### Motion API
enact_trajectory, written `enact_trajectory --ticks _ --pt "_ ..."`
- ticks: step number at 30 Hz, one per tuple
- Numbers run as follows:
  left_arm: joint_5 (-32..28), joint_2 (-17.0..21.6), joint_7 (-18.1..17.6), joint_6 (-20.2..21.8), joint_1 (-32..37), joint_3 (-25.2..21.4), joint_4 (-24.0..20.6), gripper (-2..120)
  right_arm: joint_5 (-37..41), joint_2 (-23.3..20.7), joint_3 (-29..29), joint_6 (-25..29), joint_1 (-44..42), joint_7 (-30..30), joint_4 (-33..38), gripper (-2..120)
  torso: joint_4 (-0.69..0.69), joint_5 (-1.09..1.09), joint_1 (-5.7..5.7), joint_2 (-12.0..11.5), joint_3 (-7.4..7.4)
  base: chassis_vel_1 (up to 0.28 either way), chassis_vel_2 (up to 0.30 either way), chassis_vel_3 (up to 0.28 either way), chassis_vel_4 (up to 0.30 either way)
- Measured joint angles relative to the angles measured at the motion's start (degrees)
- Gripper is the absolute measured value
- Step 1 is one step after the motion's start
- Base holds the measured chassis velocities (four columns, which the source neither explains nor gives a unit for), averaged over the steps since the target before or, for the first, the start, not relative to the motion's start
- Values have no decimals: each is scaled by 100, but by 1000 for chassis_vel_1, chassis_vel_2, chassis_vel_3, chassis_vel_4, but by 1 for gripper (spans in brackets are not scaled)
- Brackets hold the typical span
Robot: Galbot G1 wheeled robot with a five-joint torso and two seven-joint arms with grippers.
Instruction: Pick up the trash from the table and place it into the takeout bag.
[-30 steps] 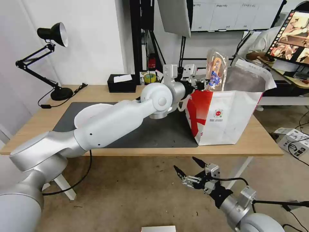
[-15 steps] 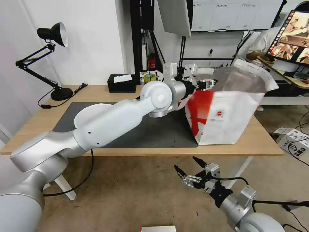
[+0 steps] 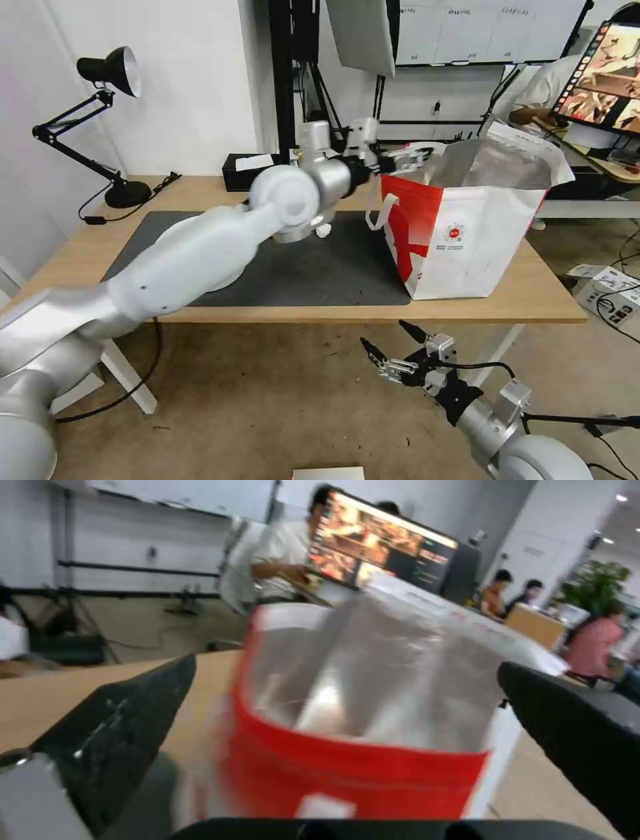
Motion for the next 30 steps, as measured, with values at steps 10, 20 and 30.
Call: enact_trajectory --ticks 10,20,30 --pt "888 1178 399 -297 1291 -875 -570 112 44 -130 -11 402 112 102 66 100 1 -1 0 1 0 0 0 0 0" --pt "1847 1737 888 -688 3122 -2191 -937 101 -818 -167 -21 1250 109 259 -17 100 0 0 0 1 0 0 0 0 0" --pt "2740 2018 1187 -1269 4962 -3466 -1202 100 -1304 -44 -70 1586 141 397 -193 100 1 4 0 1 -1 0 0 0 0"
